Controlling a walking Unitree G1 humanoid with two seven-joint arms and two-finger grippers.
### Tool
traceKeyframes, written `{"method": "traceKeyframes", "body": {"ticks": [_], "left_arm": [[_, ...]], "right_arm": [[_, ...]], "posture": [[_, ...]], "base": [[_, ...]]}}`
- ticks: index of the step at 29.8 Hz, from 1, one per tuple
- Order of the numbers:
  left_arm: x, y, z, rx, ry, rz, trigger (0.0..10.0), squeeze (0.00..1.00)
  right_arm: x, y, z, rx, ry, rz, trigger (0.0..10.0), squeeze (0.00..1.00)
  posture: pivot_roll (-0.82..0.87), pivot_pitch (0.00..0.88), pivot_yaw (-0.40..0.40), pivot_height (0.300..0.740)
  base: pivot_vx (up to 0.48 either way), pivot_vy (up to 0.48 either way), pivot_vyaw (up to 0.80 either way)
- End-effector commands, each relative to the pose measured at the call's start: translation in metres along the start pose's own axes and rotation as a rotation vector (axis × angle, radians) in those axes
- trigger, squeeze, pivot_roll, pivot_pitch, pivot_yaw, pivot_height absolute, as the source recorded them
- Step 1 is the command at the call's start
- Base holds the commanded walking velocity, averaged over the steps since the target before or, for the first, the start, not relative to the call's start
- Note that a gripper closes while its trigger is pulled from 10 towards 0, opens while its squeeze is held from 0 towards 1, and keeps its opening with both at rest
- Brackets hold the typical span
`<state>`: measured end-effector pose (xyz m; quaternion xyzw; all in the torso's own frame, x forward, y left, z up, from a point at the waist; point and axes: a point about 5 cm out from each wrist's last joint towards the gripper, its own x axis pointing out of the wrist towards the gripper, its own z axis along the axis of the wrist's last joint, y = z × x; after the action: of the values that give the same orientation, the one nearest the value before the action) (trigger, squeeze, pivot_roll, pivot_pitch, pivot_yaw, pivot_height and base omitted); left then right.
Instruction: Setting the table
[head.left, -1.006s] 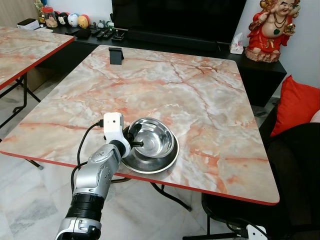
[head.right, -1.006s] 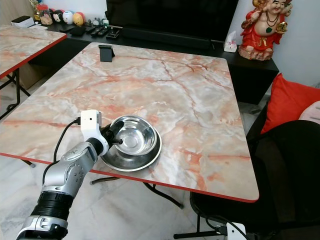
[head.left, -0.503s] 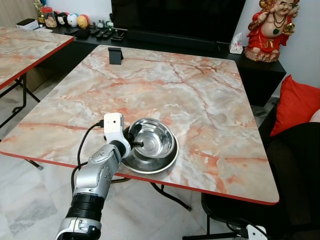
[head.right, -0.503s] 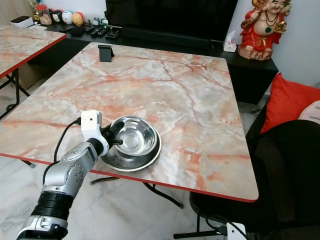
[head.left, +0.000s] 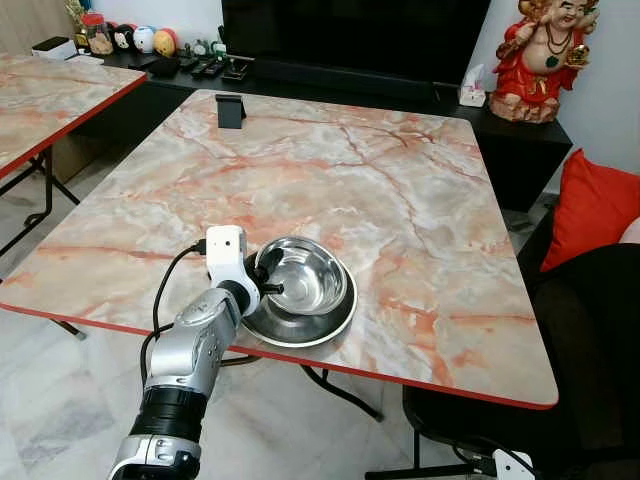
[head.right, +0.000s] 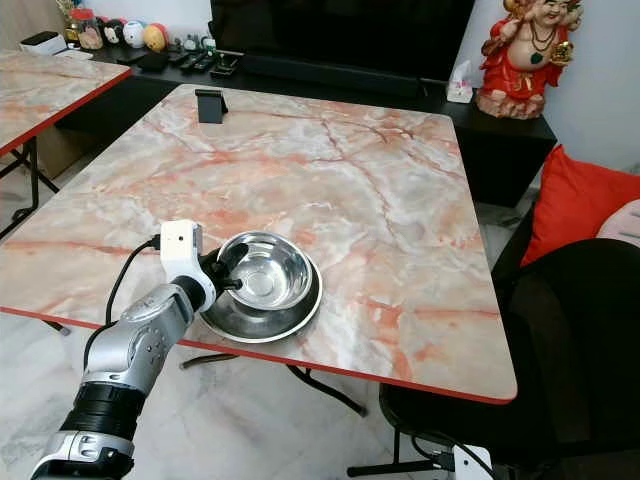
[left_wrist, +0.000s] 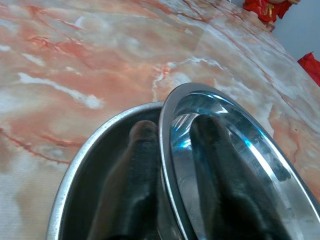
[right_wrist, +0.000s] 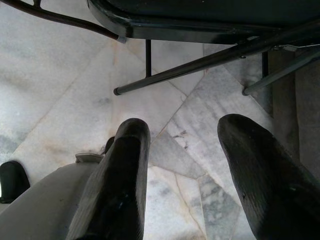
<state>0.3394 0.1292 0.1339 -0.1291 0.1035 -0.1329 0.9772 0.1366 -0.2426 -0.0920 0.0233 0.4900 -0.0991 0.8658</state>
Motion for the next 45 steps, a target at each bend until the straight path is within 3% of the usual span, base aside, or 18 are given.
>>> {"method": "traceKeyframes", "body": {"ticks": [1, 5, 7, 10, 11, 13, 14, 36, 38, 41, 45], "left_arm": [[0.003, -0.003, 0.004, 0.029, -0.001, -0.011, 10.0, 0.50], [0.003, -0.004, 0.005, 0.036, 0.000, -0.018, 10.0, 0.51], [0.003, -0.005, 0.005, 0.038, 0.001, -0.023, 10.0, 1.00], [0.003, -0.004, 0.004, 0.044, 0.004, -0.021, 10.0, 1.00], [0.003, -0.004, 0.004, 0.049, 0.005, -0.018, 10.0, 0.57], [0.003, -0.003, 0.005, 0.061, 0.003, -0.010, 10.0, 0.57], [0.003, -0.002, 0.005, 0.059, 0.003, -0.007, 10.0, 0.00], [0.000, 0.005, 0.004, 0.141, 0.016, 0.012, 10.0, 0.00], [0.000, 0.006, 0.006, 0.161, 0.002, 0.016, 10.0, 0.00], [-0.003, 0.002, 0.024, 0.255, -0.101, 0.015, 10.0, 0.00], [-0.006, -0.001, 0.035, 0.291, -0.160, 0.015, 10.0, 0.00]], "right_arm": [[0.000, -0.002, 0.001, 0.006, 0.000, -0.006, 10.0, 0.00], [0.000, -0.002, 0.001, 0.005, -0.001, -0.006, 10.0, 0.00], [0.000, -0.002, 0.001, 0.005, -0.001, -0.007, 10.0, 0.00], [0.000, -0.002, 0.001, 0.005, -0.001, -0.006, 10.0, 0.00], [0.000, -0.001, 0.001, 0.005, -0.001, -0.006, 10.0, 0.00], [0.000, -0.001, 0.001, 0.005, -0.001, -0.005, 10.0, 0.00], [0.000, -0.001, 0.001, 0.005, -0.001, -0.005, 10.0, 0.00], [0.000, -0.001, 0.001, 0.005, 0.002, 0.000, 10.0, 0.00], [0.000, -0.001, 0.001, 0.004, 0.002, 0.000, 10.0, 0.00], [0.000, -0.001, 0.001, 0.004, 0.002, -0.001, 10.0, 0.00], [0.000, -0.001, 0.001, 0.003, 0.002, 0.000, 10.0, 0.00]], "posture": [[0.11, 0.000, -0.072, 0.740], [0.11, 0.000, -0.072, 0.740], [0.11, 0.000, -0.073, 0.740], [0.11, 0.000, -0.073, 0.740], [0.11, 0.000, -0.073, 0.740], [0.11, 0.000, -0.073, 0.740], [0.11, 0.000, -0.073, 0.740], [0.11, 0.000, -0.071, 0.740], [0.11, 0.000, -0.072, 0.740], [0.12, 0.000, -0.072, 0.740], [0.12, 0.000, -0.074, 0.740]], "base": [[0.000, 0.000, 0.00], [0.000, 0.000, 0.00], [0.000, 0.000, 0.00], [0.000, 0.000, 0.00], [0.000, 0.000, 0.00], [0.000, 0.000, 0.00], [0.000, 0.000, 0.00], [0.000, 0.000, 0.00], [0.000, 0.000, 0.00], [0.000, 0.000, 0.00], [0.000, 0.000, 0.00]]}}
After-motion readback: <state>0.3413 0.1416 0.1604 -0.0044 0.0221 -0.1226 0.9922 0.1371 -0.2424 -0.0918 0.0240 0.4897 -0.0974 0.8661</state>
